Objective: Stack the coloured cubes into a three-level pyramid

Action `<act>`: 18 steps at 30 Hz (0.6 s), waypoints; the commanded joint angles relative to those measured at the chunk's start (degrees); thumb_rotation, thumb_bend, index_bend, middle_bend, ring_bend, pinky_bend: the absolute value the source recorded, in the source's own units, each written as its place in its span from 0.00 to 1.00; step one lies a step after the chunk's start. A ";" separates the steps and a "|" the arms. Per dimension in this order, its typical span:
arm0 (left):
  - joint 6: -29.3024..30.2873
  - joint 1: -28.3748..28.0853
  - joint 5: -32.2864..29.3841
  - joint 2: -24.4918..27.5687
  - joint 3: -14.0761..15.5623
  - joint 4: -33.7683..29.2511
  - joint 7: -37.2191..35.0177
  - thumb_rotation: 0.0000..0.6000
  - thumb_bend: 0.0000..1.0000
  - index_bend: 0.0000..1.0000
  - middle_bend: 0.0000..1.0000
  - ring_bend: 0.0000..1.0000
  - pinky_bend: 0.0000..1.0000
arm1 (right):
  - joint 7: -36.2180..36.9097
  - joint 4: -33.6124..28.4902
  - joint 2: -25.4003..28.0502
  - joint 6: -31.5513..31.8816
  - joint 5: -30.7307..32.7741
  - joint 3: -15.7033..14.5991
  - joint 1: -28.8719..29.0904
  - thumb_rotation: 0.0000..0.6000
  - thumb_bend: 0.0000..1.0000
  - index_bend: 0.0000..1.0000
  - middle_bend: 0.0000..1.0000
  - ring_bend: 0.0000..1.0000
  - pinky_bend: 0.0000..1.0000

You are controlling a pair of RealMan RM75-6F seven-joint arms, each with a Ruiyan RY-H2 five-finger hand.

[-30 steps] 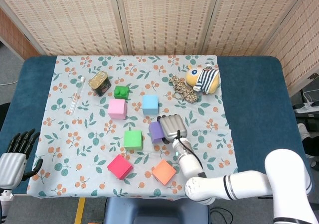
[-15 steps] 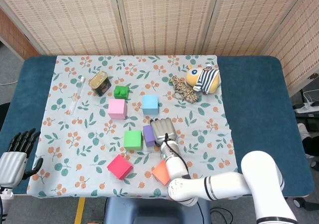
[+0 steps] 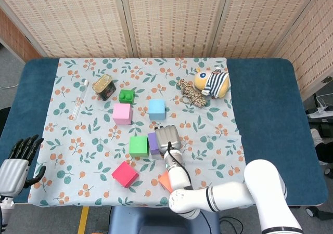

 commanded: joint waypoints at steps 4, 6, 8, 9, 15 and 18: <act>0.03 -0.01 0.16 0.10 0.10 0.14 -0.39 1.00 0.42 0.00 0.00 0.00 0.04 | -1.21 1.36 -1.63 0.99 -0.08 0.48 0.40 1.00 0.23 0.81 0.51 0.35 0.34; 0.02 -0.04 0.25 0.14 0.13 0.11 -0.41 1.00 0.42 0.00 0.00 0.00 0.04 | -1.41 1.77 -2.07 1.01 -0.13 0.77 0.42 1.00 0.23 0.80 0.51 0.35 0.34; -0.01 -0.05 0.28 0.17 0.17 0.11 -0.48 1.00 0.42 0.00 0.00 0.00 0.04 | -1.67 1.98 -2.37 0.98 -0.24 0.99 0.34 1.00 0.23 0.78 0.51 0.35 0.34; -0.04 -0.06 0.27 0.18 0.18 0.13 -0.49 1.00 0.42 0.00 0.00 0.00 0.04 | -1.86 2.02 -2.46 0.95 -0.22 1.10 0.26 1.00 0.23 0.76 0.51 0.35 0.34; -0.45 -0.20 0.10 0.17 0.22 0.11 -0.47 1.00 0.42 0.00 0.00 0.00 0.04 | -2.43 2.14 -2.69 0.34 0.17 1.78 -0.27 1.00 0.23 0.58 0.42 0.30 0.34; -0.59 -0.25 0.13 0.21 0.29 0.00 -0.37 1.00 0.42 0.00 0.00 0.00 0.04 | -2.84 2.44 -2.91 0.16 0.25 1.86 -0.42 1.00 0.23 0.48 0.36 0.25 0.33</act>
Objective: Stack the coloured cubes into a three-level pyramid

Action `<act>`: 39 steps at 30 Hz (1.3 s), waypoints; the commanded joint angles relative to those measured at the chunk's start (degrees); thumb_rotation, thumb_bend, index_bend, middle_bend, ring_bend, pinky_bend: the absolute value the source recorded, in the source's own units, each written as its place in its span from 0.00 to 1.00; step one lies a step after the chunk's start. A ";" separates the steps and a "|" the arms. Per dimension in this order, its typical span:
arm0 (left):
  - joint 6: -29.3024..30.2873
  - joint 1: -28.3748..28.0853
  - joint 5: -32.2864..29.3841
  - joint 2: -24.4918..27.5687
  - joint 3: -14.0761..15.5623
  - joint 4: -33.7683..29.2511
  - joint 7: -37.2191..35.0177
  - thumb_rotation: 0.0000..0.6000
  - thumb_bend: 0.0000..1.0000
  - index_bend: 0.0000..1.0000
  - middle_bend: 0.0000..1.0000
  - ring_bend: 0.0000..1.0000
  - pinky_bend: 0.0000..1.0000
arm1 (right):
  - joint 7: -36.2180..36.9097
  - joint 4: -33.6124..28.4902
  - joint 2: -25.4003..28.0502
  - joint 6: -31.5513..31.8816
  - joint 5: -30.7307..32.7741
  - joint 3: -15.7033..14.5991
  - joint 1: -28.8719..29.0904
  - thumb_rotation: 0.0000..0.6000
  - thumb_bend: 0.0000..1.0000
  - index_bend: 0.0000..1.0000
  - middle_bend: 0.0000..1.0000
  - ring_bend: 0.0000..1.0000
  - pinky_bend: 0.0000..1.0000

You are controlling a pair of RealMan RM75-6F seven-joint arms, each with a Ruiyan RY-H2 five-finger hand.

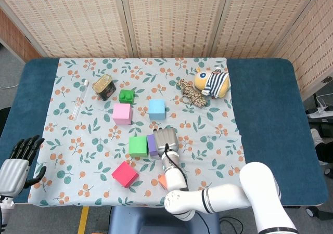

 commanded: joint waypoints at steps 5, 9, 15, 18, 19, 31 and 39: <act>-0.02 -0.05 0.08 0.05 0.04 -0.06 -0.08 1.00 0.42 0.00 0.00 0.00 0.04 | -0.60 0.48 -0.44 -0.36 0.14 0.56 -0.31 1.00 0.23 0.30 0.26 0.17 0.32; -0.13 -0.09 0.04 0.10 0.06 -0.03 -0.27 1.00 0.42 0.00 0.00 0.00 0.04 | -0.91 0.37 -0.51 -0.49 0.21 0.90 -0.46 1.00 0.22 0.19 0.20 0.12 0.31; 0.00 -0.06 0.06 0.20 0.06 -0.07 -0.42 1.00 0.42 0.00 0.00 0.00 0.04 | -2.35 -0.46 -0.18 -0.60 1.41 1.28 -0.53 1.00 0.18 0.08 0.15 0.09 0.28; 0.15 -0.02 0.09 0.22 0.03 -0.06 -0.54 1.00 0.41 0.00 0.00 0.00 0.04 | -3.03 -1.28 0.34 -0.79 2.22 1.53 -0.66 1.00 0.16 0.06 0.14 0.08 0.26; 0.18 -0.02 0.12 0.21 0.04 -0.06 -0.54 1.00 0.41 0.00 0.00 0.00 0.04 | -3.04 -1.66 0.58 -0.90 2.25 1.63 -0.76 1.00 0.15 0.06 0.14 0.08 0.26; 0.10 0.01 -0.13 0.10 0.00 0.05 -0.19 1.00 0.42 0.00 0.00 0.00 0.04 | 3.81 -20.89 15.54 -8.01 -8.39 -2.56 -8.93 1.00 0.15 0.00 0.05 0.00 0.14; -0.80 -0.28 -0.57 -0.73 0.06 -0.43 2.42 1.00 0.42 0.00 0.00 0.00 0.04 | 9.70 -30.81 31.85 -22.76 -22.45 -12.54 -15.13 1.00 0.15 0.00 0.02 0.00 0.02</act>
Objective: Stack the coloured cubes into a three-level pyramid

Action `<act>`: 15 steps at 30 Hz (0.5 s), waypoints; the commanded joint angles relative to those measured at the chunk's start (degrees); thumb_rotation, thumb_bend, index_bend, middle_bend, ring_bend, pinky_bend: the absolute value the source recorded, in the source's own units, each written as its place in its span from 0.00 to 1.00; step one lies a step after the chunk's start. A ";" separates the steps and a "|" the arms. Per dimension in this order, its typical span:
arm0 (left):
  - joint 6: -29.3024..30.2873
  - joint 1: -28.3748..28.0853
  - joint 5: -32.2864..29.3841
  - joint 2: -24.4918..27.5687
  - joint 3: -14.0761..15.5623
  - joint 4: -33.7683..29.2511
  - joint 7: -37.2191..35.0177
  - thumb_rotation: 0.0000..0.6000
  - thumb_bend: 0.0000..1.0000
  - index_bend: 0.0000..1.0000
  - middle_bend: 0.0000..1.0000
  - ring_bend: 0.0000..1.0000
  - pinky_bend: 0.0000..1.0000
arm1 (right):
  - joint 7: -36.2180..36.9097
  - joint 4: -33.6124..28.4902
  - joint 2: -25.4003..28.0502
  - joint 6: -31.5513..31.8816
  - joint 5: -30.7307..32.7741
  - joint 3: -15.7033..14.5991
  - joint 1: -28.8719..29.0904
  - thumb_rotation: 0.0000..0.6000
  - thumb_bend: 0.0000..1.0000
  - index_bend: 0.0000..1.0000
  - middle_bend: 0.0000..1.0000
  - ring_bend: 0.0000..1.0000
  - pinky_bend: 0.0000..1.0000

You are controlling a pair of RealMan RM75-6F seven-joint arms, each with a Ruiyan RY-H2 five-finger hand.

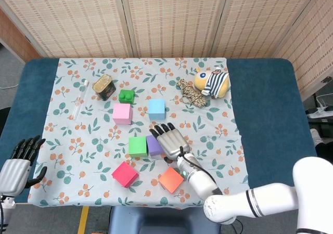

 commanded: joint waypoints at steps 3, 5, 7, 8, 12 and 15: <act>-0.65 -0.23 -0.44 -0.58 -0.03 -0.25 1.50 1.00 0.42 0.00 0.00 0.00 0.04 | 4.62 -3.61 8.97 -10.81 -12.52 -9.50 -3.88 1.00 0.15 0.00 0.01 0.00 0.01; -0.81 -0.32 -0.50 -0.77 -0.06 -0.29 2.05 1.00 0.42 0.00 0.00 0.00 0.04 | 5.20 -2.48 9.20 -12.49 -15.47 -11.70 -3.77 1.00 0.14 0.00 0.01 0.00 0.00; -0.76 -0.34 -0.50 -0.92 -0.09 -0.30 2.48 1.00 0.42 0.00 0.00 0.00 0.04 | 6.06 -1.49 9.10 -13.67 -17.40 -13.07 -3.59 1.00 0.13 0.00 0.00 0.00 0.00; -0.76 -0.32 -0.55 -1.01 -0.09 -0.28 2.71 1.00 0.42 0.00 0.00 0.00 0.04 | 6.39 -0.93 9.06 -14.34 -18.48 -14.01 -3.37 1.00 0.13 0.00 0.00 0.00 0.00; -0.85 -0.32 -0.97 -1.24 -0.23 -0.21 3.30 1.00 0.42 0.00 0.00 0.00 0.04 | 7.71 0.00 9.43 -16.05 -21.94 -16.44 -2.78 1.00 0.12 0.00 0.00 0.00 0.00; -1.16 -0.41 -1.49 -1.43 -0.43 -0.17 3.73 1.00 0.42 0.00 0.00 0.00 0.04 | 9.42 0.03 9.96 -16.87 -24.80 -17.54 -2.70 1.00 0.12 0.00 0.00 0.00 0.00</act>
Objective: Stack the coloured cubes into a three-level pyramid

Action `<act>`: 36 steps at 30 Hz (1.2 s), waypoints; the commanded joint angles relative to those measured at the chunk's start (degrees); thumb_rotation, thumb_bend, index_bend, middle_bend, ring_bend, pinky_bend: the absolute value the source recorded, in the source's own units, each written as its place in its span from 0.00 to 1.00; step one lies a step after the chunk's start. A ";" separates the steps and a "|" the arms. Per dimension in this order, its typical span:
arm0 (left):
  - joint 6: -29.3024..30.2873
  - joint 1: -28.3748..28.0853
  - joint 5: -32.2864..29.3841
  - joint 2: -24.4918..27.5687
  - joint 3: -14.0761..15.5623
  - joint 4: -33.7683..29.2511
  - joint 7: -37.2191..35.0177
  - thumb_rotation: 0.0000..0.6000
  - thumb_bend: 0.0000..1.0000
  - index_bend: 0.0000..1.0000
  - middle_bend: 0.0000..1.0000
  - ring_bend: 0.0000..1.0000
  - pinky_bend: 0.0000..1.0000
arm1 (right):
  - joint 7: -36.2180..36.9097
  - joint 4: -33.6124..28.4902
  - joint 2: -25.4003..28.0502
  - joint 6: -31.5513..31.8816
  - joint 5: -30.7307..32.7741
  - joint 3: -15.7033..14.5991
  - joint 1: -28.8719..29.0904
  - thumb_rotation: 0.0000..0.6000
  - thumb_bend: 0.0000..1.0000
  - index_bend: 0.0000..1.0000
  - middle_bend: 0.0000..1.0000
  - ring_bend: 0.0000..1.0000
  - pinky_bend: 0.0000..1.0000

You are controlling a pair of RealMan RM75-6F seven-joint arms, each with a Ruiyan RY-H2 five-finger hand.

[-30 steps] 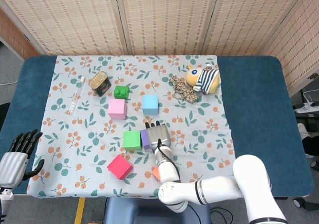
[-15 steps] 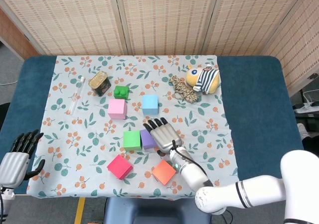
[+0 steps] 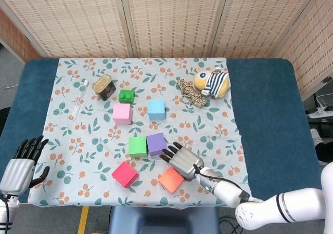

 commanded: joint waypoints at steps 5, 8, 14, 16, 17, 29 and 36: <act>-0.72 -0.28 -0.71 -0.33 -0.23 0.10 0.67 1.00 0.42 0.00 0.00 0.00 0.04 | 4.71 0.18 0.95 -2.11 -6.60 -2.37 0.25 1.00 0.12 0.00 0.00 0.00 0.00; -0.93 -0.38 -0.69 -0.36 -0.15 0.05 0.92 1.00 0.42 0.00 0.00 0.00 0.04 | 4.71 0.80 -0.02 -2.45 -7.28 -3.50 1.10 1.00 0.12 0.00 0.00 0.00 0.00; -0.72 -0.30 -0.33 -0.26 0.06 -0.10 1.00 1.00 0.42 0.00 0.00 0.00 0.04 | 3.25 2.04 -3.66 -1.02 -5.47 -5.09 3.26 1.00 0.12 0.00 0.00 0.00 0.00; -0.59 -0.26 -0.20 -0.18 0.11 -0.12 0.87 1.00 0.42 0.00 0.00 0.00 0.04 | 2.53 2.18 -4.87 0.12 -4.44 -5.51 3.93 1.00 0.12 0.01 0.00 0.00 0.00; -0.54 -0.24 -0.17 -0.13 0.12 -0.12 0.78 1.00 0.42 0.00 0.00 0.00 0.04 | 2.14 2.21 -5.34 0.72 -4.08 -5.72 4.17 1.00 0.12 0.06 0.00 0.00 0.00; -0.07 -0.06 -0.09 0.24 0.08 -0.09 0.07 1.00 0.42 0.00 0.00 0.00 0.04 | 2.94 1.10 -7.80 11.17 -5.31 -5.46 2.17 1.00 0.12 0.71 0.29 0.11 0.18; -0.41 -0.15 0.04 0.13 0.30 -0.34 0.51 1.00 0.42 0.00 0.00 0.00 0.04 | 7.83 -2.75 -0.48 16.35 -7.34 -3.05 -0.86 1.00 0.12 0.74 0.31 0.13 0.22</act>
